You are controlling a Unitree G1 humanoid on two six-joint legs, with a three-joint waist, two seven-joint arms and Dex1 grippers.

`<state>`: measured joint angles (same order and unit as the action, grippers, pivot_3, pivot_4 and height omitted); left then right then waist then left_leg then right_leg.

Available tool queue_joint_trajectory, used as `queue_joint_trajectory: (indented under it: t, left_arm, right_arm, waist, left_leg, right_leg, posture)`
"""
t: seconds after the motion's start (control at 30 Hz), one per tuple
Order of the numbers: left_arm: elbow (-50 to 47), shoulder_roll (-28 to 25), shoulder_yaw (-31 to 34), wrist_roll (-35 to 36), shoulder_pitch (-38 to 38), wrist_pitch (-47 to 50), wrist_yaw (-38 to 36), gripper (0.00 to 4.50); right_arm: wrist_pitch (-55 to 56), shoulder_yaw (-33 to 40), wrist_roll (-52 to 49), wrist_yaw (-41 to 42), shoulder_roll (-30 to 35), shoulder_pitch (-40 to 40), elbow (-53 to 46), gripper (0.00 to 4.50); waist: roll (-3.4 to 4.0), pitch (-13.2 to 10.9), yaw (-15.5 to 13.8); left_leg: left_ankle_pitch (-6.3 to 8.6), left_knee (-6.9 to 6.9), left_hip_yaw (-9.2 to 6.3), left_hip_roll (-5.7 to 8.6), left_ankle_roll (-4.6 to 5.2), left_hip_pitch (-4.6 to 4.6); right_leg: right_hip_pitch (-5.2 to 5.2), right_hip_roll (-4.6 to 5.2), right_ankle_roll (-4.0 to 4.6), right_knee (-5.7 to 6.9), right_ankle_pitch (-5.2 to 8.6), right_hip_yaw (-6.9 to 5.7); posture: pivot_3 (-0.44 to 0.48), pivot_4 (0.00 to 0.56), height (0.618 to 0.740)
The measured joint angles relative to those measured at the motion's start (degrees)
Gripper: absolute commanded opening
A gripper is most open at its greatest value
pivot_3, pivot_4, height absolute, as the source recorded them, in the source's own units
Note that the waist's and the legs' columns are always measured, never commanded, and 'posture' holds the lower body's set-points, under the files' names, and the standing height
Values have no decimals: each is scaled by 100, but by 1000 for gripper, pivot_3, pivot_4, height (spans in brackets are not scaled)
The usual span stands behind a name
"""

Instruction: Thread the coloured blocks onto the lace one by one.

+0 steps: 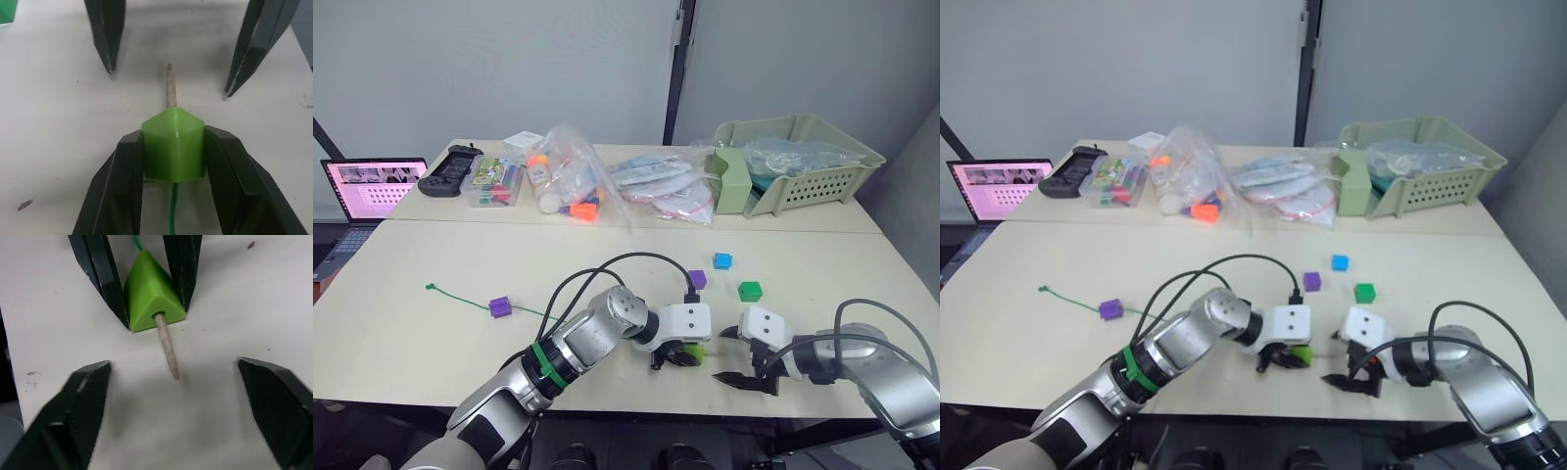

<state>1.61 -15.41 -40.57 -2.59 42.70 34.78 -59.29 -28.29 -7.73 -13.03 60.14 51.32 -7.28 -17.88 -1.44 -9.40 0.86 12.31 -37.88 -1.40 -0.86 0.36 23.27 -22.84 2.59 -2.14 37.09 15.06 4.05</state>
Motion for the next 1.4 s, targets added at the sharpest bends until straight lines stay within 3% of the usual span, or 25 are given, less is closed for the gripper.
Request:
queue_joint_trajectory:
  t: [0.3,0.53,0.63,0.77,0.87,0.97,1.1,1.2,1.4]
  left_arm:
    - [3,-18,0,-5,-1,-5,-20,1312]
    - [-50,-145,15,-4,-38,-114,-77,1312]
    - [-177,-461,111,55,-112,-244,-232,1312]
    - [-368,-1120,381,199,-295,-545,-567,1312]
    - [-362,-2140,785,347,-485,-1162,-1081,1312]
    - [46,-2980,1224,438,-579,-1801,-1519,1312]
    - [868,-3411,1561,444,-629,-2786,-1798,1312]
    - [2050,-3931,1796,325,-448,-3629,-1910,1312]
    - [3135,-4063,2071,112,-308,-4462,-1912,1312]
  right_arm:
    - [322,-185,69,134,-85,-150,206,10]
    - [453,-298,103,232,-86,-292,346,0]
    - [443,-362,108,243,-90,-374,359,0]
    - [320,-403,165,195,-89,-538,360,0]
    - [219,-421,165,185,-86,-584,293,0]
    - [139,-452,169,190,-81,-642,243,0]
    - [85,-486,168,178,-92,-775,156,0]
    - [65,-489,166,174,-96,-811,55,0]
    - [50,-496,167,171,-97,-808,44,0]
  waist:
    - [0,0,7]
    - [0,0,31]
    - [1,0,63]
    - [1,0,129]
    - [1,0,190]
    - [3,1,179]
    - [2,1,127]
    - [4,2,151]
    - [8,3,126]
  left_leg:
    - [0,0,0,-1,0,-9]
    - [0,0,-1,-4,0,-17]
    - [0,1,-1,-8,0,-18]
    - [0,3,-2,-11,0,-18]
    - [0,12,0,-19,0,-18]
    - [0,12,1,-18,0,-13]
    - [0,7,4,-13,0,-7]
    - [0,10,8,-20,0,-8]
    - [0,8,11,-15,0,-1]
  right_leg:
    - [9,-1,4,0,-2,0]
    - [17,-3,0,1,0,-1]
    - [15,-6,6,3,-3,-1]
    - [13,-8,7,4,-3,-2]
    - [-1,-12,16,11,-1,1]
    - [-12,-11,18,15,-1,-1]
    - [-12,-3,17,11,-1,-3]
    - [-21,-11,19,14,-2,-3]
    - [-25,-3,19,22,0,-3]
  posture:
    - [0,150,740]
    - [0,150,740]
    - [0,150,740]
    - [0,150,740]
    - [0,150,740]
    - [0,150,740]
    - [0,150,740]
    - [0,150,740]
    - [0,150,740]
